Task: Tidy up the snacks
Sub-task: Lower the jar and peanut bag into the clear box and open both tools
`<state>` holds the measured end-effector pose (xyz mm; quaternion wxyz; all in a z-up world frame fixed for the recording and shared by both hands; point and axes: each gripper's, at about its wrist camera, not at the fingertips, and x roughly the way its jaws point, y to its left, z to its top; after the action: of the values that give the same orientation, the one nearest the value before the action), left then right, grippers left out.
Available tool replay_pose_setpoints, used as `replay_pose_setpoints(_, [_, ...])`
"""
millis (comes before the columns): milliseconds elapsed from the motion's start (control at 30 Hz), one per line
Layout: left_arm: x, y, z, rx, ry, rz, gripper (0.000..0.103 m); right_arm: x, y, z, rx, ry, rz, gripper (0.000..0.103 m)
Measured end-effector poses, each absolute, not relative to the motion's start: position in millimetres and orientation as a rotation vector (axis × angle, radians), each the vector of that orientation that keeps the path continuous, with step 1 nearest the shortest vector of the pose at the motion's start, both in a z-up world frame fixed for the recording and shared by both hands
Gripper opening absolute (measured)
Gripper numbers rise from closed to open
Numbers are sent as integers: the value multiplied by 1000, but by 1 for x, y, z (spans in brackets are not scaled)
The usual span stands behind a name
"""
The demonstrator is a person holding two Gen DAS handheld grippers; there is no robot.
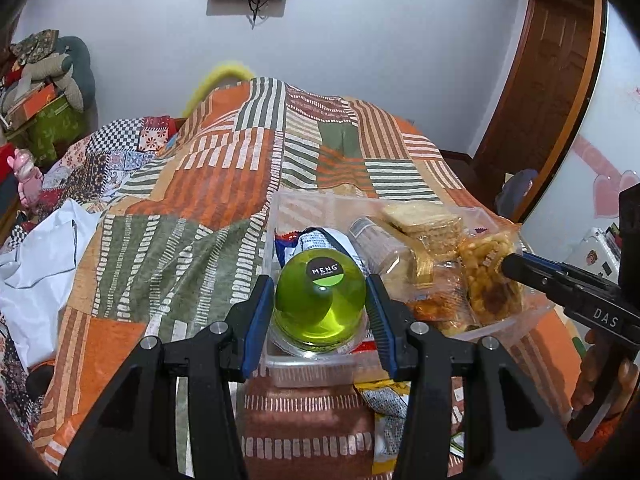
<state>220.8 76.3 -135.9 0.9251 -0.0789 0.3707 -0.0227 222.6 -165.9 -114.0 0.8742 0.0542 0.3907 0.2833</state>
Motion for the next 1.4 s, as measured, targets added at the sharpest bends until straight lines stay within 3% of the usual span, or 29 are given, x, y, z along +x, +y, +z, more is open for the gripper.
replay_pose_setpoints(200, [225, 71, -138, -134, 772, -34, 47, 226, -170, -124, 116, 859, 561, 33])
replay_pose_setpoints(267, [225, 69, -137, -122, 773, -28, 54, 225, -174, -126, 126, 873, 557, 34])
replay_pose_setpoints(367, [224, 67, -134, -115, 771, -6, 63, 221, -178, -123, 122, 871, 551, 42])
replay_pose_setpoints(900, [182, 79, -115, -165, 771, -14, 70, 186, -184, -106, 68, 841, 568, 59])
replay_pose_setpoints(967, [175, 80, -116, -172, 780, -10, 77, 180, -184, -107, 65, 843, 570, 61])
replay_pose_setpoints(1067, [169, 81, -118, -176, 795, 4, 80, 171, -183, -113, 79, 859, 576, 71])
replay_pose_setpoints(1400, [146, 75, -139, -163, 865, -12, 80, 153, -166, -148, 32, 975, 619, 71])
